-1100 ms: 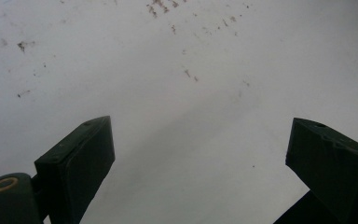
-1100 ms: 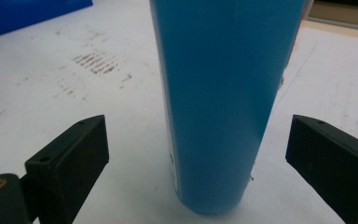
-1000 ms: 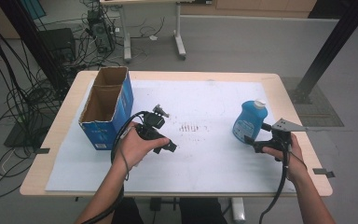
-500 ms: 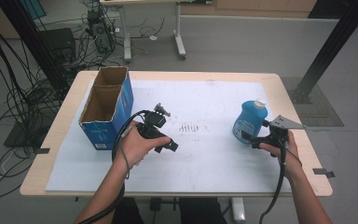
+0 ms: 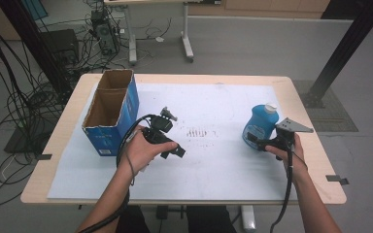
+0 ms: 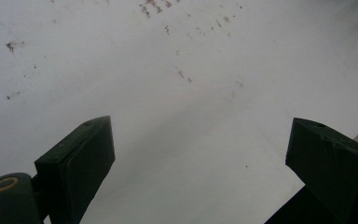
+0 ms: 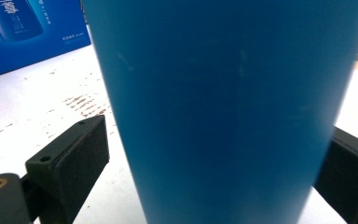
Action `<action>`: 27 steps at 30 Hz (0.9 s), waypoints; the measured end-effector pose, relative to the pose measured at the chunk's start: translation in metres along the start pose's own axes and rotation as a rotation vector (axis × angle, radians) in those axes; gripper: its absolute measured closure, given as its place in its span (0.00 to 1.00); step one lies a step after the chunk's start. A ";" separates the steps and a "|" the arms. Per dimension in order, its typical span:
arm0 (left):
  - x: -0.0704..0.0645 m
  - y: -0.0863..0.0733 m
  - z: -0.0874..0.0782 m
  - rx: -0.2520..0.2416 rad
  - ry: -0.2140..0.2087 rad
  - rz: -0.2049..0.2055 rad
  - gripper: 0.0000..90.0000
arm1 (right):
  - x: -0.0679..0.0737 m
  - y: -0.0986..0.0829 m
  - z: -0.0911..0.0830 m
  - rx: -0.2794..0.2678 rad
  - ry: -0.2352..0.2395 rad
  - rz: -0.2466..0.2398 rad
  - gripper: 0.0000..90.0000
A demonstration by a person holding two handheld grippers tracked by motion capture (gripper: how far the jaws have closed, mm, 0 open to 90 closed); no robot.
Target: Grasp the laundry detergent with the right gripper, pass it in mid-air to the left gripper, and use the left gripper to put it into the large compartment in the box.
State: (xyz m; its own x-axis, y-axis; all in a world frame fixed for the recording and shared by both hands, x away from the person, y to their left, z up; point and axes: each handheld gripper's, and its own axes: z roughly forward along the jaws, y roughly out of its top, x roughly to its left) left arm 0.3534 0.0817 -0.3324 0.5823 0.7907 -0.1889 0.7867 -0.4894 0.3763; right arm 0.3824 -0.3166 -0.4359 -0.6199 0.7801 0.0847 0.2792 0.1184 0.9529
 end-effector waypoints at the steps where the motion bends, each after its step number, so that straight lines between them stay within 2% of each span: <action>1: 0.000 0.000 0.000 0.004 0.001 0.001 0.09 | 0.000 0.000 0.000 0.000 0.002 -0.001 0.06; 7: 0.000 0.000 0.000 0.012 0.011 0.002 0.09 | 0.001 0.002 0.000 -0.003 0.011 -0.004 0.06; 23: -0.002 0.000 -0.001 0.024 0.019 0.009 0.09 | 0.000 0.003 -0.002 -0.014 0.001 -0.004 0.06; 27: -0.002 0.001 -0.001 0.052 0.031 0.014 0.09 | 0.000 0.003 -0.003 -0.015 0.001 -0.006 0.06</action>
State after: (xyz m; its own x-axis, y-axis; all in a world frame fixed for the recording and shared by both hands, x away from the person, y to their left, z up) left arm 0.3529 0.0805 -0.3305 0.5876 0.7940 -0.1558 0.7885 -0.5185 0.3308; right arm 0.3816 -0.3180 -0.4323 -0.6224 0.7787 0.0790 0.2646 0.1143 0.9576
